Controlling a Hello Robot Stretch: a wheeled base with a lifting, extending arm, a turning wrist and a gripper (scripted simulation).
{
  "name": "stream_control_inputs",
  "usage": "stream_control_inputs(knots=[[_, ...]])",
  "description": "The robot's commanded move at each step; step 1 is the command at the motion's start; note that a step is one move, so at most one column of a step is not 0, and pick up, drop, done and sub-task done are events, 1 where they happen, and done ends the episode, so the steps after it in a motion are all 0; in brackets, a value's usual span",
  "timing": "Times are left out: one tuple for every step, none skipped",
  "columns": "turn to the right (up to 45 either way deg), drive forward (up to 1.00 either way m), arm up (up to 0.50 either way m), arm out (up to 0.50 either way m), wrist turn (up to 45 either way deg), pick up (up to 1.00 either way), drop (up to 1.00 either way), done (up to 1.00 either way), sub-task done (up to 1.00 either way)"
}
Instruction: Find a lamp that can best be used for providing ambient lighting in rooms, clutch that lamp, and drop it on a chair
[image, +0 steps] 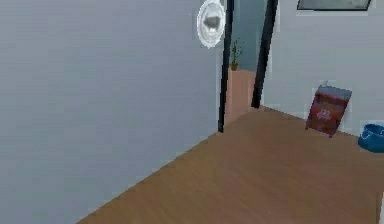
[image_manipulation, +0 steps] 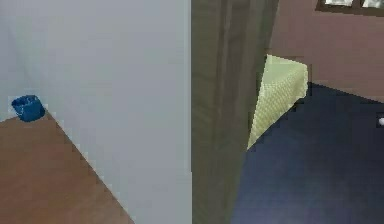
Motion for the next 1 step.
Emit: stream_control_inputs(knots=[[42.0, 0.0, 0.0, 0.0, 0.0, 0.0, 0.0, 0.0, 0.0]])
